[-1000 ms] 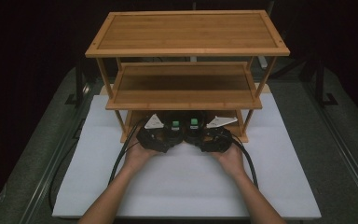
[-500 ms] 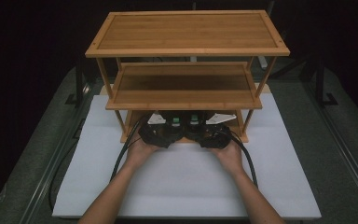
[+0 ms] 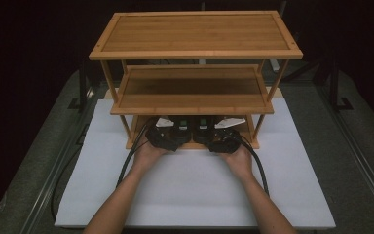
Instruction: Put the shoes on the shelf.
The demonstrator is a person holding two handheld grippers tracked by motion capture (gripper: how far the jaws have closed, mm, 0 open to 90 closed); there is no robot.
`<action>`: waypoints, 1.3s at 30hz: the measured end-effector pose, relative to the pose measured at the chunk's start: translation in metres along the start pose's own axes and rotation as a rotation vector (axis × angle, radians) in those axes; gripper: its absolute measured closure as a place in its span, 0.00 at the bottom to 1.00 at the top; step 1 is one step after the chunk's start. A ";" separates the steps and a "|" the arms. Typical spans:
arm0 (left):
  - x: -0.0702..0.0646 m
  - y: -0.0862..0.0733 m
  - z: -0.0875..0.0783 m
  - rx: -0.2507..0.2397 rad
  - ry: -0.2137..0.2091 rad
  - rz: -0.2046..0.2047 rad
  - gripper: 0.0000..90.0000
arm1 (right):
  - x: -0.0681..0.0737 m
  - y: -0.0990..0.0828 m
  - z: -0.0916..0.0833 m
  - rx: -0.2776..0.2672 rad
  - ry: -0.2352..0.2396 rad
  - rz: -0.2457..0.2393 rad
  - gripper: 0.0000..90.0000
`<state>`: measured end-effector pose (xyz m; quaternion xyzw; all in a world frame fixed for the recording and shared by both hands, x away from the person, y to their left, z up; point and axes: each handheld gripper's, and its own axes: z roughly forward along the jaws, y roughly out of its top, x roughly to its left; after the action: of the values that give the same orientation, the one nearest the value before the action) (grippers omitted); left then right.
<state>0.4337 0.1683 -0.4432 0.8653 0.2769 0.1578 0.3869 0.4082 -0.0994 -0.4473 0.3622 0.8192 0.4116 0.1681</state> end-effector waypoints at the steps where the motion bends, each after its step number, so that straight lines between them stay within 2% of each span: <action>1: 0.000 0.000 0.000 -0.001 0.000 -0.004 0.16 | -0.001 0.000 0.000 0.001 -0.005 -0.002 0.40; 5: 0.000 0.000 0.000 0.001 -0.004 -0.004 0.16 | -0.004 0.000 0.001 -0.003 0.001 0.023 0.39; 11: 0.000 0.000 0.000 0.000 -0.002 -0.004 0.16 | -0.005 0.000 0.002 -0.005 -0.004 0.028 0.39; 14: 0.000 0.000 0.000 -0.002 -0.005 -0.017 0.16 | -0.006 0.000 0.002 -0.014 0.004 0.032 0.39; 16: 0.000 -0.001 -0.001 -0.004 -0.014 -0.029 0.16 | -0.004 0.000 0.001 -0.004 -0.011 0.032 0.38; 19: 0.000 -0.002 -0.003 -0.018 -0.024 -0.048 0.16 | -0.005 0.001 -0.002 -0.022 0.010 0.032 0.37; 21: -0.002 -0.001 -0.005 -0.008 -0.026 -0.043 0.16 | -0.005 0.002 -0.003 -0.028 0.019 0.036 0.35; 25: -0.005 0.001 -0.009 -0.012 -0.034 -0.046 0.14 | -0.007 0.002 -0.007 -0.023 0.043 0.055 0.29; 28: -0.006 0.002 -0.012 -0.008 -0.049 -0.062 0.10 | -0.007 0.002 -0.010 -0.002 0.057 0.066 0.21; 32: -0.009 0.001 -0.017 0.019 -0.069 -0.080 0.01 | -0.005 0.000 -0.016 0.011 0.052 0.065 0.14; 34: -0.009 -0.001 -0.021 0.024 -0.072 -0.062 0.01 | -0.005 0.000 -0.021 0.011 0.059 0.069 0.13; 36: -0.010 -0.003 -0.026 0.020 -0.076 -0.070 0.00 | -0.005 -0.001 -0.025 0.023 0.050 0.076 0.09; 37: -0.011 -0.005 -0.029 0.019 -0.080 -0.081 0.00 | -0.004 -0.001 -0.028 0.031 0.047 0.095 0.09; 39: -0.011 -0.009 -0.035 0.029 -0.074 -0.065 0.00 | -0.004 -0.004 -0.036 0.028 0.041 0.089 0.06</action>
<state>0.4047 0.1869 -0.4277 0.8664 0.2928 0.1091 0.3894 0.3885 -0.1234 -0.4289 0.3922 0.8113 0.4142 0.1277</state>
